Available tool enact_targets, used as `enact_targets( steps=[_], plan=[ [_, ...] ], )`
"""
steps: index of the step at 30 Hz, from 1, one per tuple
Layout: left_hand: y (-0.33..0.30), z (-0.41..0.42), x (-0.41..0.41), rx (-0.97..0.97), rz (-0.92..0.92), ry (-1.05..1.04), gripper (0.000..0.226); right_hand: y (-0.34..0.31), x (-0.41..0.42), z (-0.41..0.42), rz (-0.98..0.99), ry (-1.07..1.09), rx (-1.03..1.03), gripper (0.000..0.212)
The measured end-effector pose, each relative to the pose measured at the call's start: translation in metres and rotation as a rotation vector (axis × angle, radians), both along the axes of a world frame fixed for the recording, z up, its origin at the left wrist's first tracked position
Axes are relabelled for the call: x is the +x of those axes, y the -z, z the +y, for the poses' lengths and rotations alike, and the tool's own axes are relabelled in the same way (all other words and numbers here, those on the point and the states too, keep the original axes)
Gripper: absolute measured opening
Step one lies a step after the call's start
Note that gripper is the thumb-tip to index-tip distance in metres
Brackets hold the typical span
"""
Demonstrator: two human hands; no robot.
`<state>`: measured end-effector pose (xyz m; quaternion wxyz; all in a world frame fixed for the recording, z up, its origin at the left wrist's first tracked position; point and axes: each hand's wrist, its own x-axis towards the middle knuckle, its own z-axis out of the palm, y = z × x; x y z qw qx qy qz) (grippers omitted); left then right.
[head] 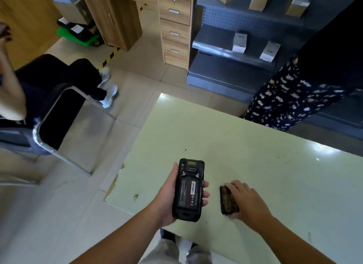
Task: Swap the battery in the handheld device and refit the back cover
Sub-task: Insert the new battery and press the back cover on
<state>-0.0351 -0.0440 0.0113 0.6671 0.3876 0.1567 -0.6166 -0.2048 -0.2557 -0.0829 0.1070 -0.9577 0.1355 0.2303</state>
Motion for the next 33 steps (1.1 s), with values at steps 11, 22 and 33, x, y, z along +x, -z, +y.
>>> enact_targets(
  steps=[11,22,33],
  plan=[
    [-0.037,-0.012,-0.003,-0.083,-0.005,-0.037,0.084,-0.105,0.016,-0.021,-0.479,0.426,0.264,0.02],
    [-0.088,-0.042,-0.016,-0.223,-0.146,0.013,0.082,-0.301,0.054,0.02,-0.67,0.163,0.702,0.032],
    [-0.107,-0.043,-0.019,-0.293,-0.202,0.042,0.071,-0.279,0.057,0.033,-0.622,0.076,0.598,0.034]
  ],
)
